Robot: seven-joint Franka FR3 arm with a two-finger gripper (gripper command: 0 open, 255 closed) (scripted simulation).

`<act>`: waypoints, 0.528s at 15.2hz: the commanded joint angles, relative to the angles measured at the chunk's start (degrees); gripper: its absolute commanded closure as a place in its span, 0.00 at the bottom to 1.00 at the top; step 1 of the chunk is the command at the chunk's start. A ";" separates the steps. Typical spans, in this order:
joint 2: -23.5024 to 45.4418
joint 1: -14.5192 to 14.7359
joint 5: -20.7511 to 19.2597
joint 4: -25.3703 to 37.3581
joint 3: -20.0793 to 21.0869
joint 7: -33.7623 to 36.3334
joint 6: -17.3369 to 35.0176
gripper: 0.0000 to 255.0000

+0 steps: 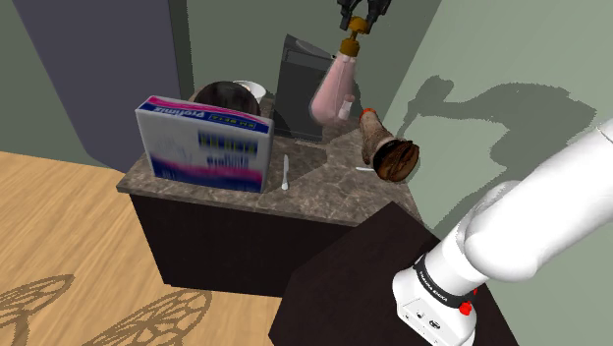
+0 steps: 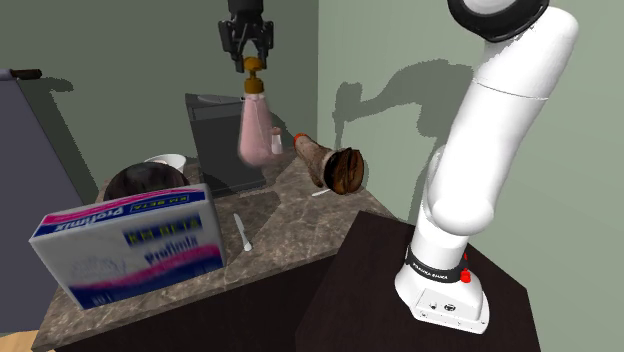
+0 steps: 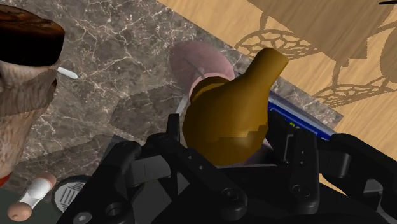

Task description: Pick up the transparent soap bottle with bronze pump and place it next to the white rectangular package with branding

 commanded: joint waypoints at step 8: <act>12.52 4.73 0.99 14.97 5.24 10.12 -2.25 1.00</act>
